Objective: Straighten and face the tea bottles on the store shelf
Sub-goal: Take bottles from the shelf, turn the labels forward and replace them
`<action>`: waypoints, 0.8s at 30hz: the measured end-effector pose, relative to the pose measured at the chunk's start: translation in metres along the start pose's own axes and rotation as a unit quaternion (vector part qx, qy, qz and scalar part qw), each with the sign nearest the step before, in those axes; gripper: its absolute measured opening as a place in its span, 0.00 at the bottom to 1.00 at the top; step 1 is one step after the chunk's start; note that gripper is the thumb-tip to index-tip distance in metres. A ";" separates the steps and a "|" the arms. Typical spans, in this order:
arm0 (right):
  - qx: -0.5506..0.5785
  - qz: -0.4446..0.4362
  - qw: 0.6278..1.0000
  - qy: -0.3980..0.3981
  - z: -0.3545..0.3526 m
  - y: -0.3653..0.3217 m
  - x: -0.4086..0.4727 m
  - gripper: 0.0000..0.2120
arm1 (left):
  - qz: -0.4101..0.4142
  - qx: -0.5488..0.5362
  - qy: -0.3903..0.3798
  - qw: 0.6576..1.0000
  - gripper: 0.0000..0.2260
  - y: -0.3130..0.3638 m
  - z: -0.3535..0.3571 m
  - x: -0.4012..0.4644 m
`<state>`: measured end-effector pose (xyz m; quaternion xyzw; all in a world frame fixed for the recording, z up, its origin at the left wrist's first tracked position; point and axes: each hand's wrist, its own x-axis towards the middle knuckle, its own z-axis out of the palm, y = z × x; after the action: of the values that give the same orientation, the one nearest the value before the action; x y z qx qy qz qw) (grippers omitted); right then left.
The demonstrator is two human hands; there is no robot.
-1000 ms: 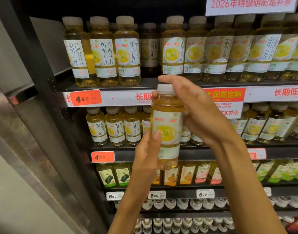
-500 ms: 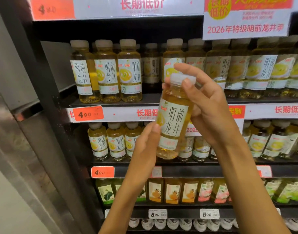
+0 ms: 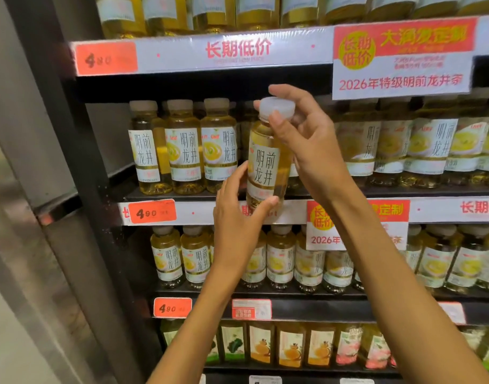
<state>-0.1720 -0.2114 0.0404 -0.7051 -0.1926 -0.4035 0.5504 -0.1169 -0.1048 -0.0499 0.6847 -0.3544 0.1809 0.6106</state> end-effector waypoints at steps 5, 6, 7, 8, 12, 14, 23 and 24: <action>-0.046 -0.025 0.998 0.033 0.004 0.013 0.017 0.11 | -0.037 -0.031 0.027 0.998 0.28 -0.004 0.001 0.007; -0.071 -0.032 0.996 0.036 0.005 0.015 0.020 0.11 | -0.039 -0.025 0.037 0.998 0.27 -0.004 0.002 0.007; -0.095 -0.038 0.994 0.038 0.006 0.016 0.023 0.10 | -0.041 -0.018 0.047 0.998 0.26 -0.003 0.004 0.008; -0.123 -0.043 0.991 0.041 0.006 0.018 0.025 0.10 | -0.042 -0.011 0.055 0.998 0.26 -0.003 0.005 0.008; -0.236 -0.062 0.969 0.029 -0.002 0.024 0.024 0.16 | -0.043 0.017 0.080 0.996 0.26 -0.001 0.009 0.012; -0.277 -0.071 0.958 -0.004 -0.009 0.025 0.021 0.22 | -0.038 0.029 0.094 0.994 0.26 -0.001 0.010 0.013; -0.412 -0.060 0.909 0.016 -0.012 0.028 0.027 0.26 | -0.022 0.117 0.134 0.984 0.27 0.001 0.023 0.019; -0.423 -0.059 0.904 0.020 -0.011 0.030 0.028 0.26 | -0.012 0.127 0.139 0.982 0.28 0.001 0.023 0.019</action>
<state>-0.1375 -0.2364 0.0441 -0.8507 -0.0340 -0.4930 0.1793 -0.1088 -0.1324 -0.0407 0.7290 -0.2319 0.3103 0.5644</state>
